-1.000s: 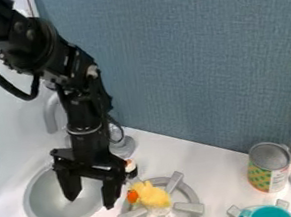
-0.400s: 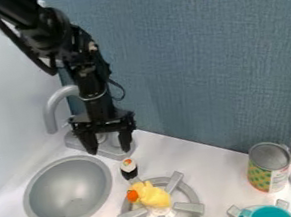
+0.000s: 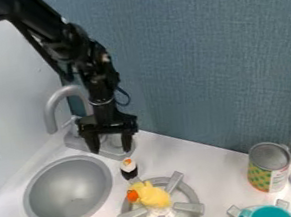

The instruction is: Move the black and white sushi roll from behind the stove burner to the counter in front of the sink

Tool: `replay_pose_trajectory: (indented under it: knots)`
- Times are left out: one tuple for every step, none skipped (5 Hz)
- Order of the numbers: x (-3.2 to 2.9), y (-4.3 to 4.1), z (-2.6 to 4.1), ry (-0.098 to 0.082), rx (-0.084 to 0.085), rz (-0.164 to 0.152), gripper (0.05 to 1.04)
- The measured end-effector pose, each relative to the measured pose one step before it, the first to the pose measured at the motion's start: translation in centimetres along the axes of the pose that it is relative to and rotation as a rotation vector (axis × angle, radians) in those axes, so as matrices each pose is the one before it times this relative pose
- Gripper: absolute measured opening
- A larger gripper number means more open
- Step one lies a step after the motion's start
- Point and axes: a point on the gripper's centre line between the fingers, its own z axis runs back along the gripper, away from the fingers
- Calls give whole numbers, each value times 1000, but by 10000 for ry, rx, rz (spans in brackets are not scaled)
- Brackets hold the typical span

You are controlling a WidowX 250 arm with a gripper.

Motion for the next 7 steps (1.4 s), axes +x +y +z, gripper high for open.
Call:
replay_pose_trajectory:
  knots:
    - [-31,-1497,-1439,66,154,-450,1001]
    - [311,-678,-1496,-145,-144,-143,1001]
    - [119,31,-843,147,160,275,1001]
    - [68,252,-561,236,583,91,1001]
    - [67,-178,-686,150,-93,107,1001]
    - [109,-514,-762,245,-198,-52,963]
    - [-161,-14,-648,177,1,-42,861]
